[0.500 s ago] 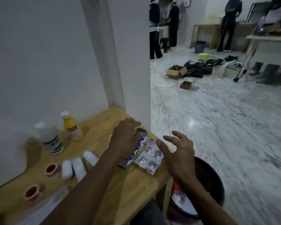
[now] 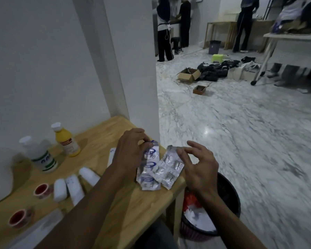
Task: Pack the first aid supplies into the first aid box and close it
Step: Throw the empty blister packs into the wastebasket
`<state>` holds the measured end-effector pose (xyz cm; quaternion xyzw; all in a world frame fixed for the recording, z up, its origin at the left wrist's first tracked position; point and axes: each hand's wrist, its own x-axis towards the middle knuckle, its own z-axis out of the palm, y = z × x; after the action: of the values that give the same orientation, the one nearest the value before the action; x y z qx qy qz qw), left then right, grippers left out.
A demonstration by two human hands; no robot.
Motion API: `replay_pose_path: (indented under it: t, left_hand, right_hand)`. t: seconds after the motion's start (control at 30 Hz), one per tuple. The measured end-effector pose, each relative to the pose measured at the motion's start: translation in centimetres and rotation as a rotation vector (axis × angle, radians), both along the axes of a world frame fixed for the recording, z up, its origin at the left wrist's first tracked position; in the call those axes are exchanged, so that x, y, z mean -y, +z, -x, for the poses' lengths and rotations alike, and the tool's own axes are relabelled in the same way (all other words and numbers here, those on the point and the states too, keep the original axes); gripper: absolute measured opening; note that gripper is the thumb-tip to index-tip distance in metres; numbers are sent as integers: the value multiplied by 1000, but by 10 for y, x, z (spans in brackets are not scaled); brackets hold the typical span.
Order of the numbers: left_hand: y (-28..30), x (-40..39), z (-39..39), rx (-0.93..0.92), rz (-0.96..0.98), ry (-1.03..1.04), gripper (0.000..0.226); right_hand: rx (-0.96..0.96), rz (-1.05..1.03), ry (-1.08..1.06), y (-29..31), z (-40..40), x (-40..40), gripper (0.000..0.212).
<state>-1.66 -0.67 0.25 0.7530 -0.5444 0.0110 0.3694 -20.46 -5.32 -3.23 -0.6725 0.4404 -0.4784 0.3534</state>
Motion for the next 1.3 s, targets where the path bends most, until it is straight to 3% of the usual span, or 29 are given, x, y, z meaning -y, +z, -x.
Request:
replay_pose_path:
  t: [0.43, 0.73, 1.07, 1.3]
  left_hand:
    - [23, 81, 118, -151, 186, -76, 9]
    - [-43, 127, 181, -248, 6, -38, 12]
    - [-151, 122, 181, -341, -255, 63, 13]
    - [-185, 127, 175, -299, -350, 107, 11]
  right_hand:
    - [130, 52, -257, 29, 121, 86, 18]
    - [76, -32, -348, -35, 163, 121, 9]
    - [-26, -266, -239, -132, 144, 116, 15]
    - [-149, -386, -183, -182, 131, 123, 20]
